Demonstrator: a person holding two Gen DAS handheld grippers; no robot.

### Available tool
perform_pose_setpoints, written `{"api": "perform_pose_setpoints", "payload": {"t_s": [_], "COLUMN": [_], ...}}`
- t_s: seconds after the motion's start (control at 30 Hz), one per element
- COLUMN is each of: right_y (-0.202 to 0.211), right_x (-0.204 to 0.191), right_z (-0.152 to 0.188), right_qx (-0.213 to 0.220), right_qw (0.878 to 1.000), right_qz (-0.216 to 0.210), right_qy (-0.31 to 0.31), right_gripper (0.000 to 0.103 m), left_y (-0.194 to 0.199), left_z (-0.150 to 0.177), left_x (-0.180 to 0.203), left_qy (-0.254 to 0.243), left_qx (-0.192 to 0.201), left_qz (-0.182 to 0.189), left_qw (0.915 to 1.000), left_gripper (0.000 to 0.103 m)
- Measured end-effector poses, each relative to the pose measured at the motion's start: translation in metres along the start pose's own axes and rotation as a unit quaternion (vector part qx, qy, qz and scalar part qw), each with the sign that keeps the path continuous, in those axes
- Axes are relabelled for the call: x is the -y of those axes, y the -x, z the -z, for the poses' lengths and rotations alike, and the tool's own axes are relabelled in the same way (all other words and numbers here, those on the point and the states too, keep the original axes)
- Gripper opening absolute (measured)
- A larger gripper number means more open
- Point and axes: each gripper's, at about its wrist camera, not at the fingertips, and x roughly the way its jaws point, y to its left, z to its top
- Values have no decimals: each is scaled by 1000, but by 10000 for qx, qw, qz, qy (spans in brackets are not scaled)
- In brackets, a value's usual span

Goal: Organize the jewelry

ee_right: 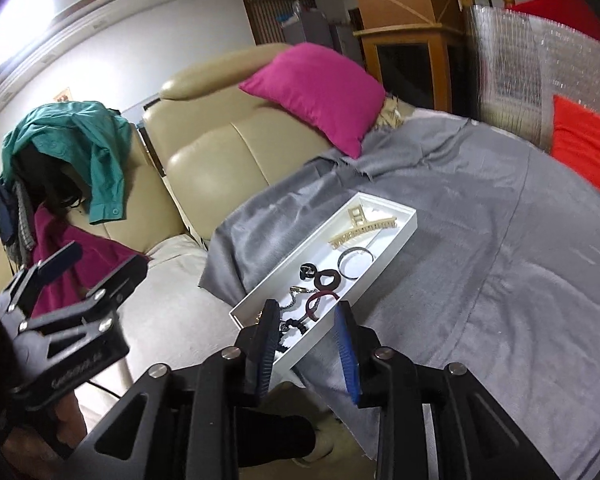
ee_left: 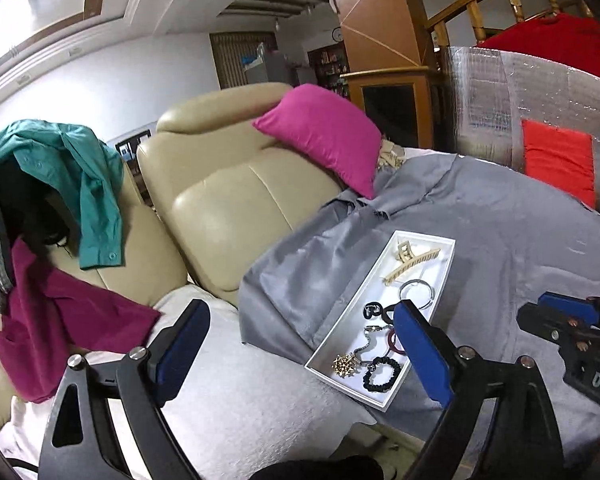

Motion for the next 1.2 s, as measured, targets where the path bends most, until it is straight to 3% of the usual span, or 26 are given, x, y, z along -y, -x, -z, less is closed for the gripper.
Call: {"api": "perform_pose_setpoints", "payload": {"t_s": [0.23, 0.3, 0.37, 0.4, 0.67, 1.2], "right_y": [44, 55, 66, 71, 95, 88], "right_x": [-9, -12, -14, -15, -39, -66], "right_z": [14, 18, 21, 23, 32, 42], "right_qx": [440, 559, 696, 778, 1107, 1131], "right_qw": [9989, 9982, 9973, 9967, 9937, 9934], "right_qz": [159, 192, 196, 193, 113, 68], "right_qy": [-19, -23, -94, -107, -158, -180], "right_gripper": [33, 38, 56, 58, 59, 59], "left_y": [28, 34, 40, 43, 60, 63], "left_z": [0, 0, 0, 0, 4, 16], "left_x": [-10, -14, -17, -19, -33, -54], "left_qy": [-21, 14, 9, 6, -25, -6], "left_qx": [94, 122, 165, 190, 231, 154], "left_qz": [-100, -124, -178, -206, -269, -367], "left_qw": [9999, 9998, 9997, 9996, 9994, 9992], "left_gripper": [93, 93, 93, 93, 93, 93]}}
